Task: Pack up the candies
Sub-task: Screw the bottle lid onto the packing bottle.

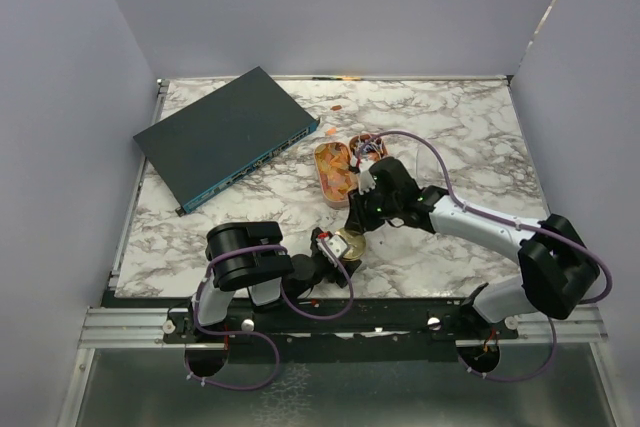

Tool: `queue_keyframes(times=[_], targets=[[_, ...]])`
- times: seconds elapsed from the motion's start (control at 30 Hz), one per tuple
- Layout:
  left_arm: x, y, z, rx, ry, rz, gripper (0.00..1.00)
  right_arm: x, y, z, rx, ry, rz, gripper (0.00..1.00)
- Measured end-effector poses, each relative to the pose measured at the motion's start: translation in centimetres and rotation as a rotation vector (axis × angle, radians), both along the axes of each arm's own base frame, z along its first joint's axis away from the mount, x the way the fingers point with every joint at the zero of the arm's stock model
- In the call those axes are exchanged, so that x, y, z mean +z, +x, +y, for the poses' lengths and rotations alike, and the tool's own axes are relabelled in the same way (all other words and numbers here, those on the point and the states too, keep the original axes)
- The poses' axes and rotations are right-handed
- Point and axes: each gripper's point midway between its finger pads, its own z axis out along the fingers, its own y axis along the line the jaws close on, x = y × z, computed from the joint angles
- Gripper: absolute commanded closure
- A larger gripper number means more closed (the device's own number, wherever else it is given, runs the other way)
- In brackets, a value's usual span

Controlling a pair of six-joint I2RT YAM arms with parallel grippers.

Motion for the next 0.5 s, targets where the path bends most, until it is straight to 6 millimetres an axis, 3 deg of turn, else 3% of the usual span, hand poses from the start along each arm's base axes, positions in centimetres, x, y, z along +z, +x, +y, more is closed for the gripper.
queue_keyframes(times=[0.17,0.5], targets=[[0.0,0.0,0.0,0.000,0.000,0.000,0.43,-0.9,-0.2,-0.4,-0.008,0.000,0.004,0.74],[0.0,0.0,0.0,-0.001,0.000,0.000,0.43,-0.8,-1.1,-1.8,-0.053,0.035,-0.016,0.80]])
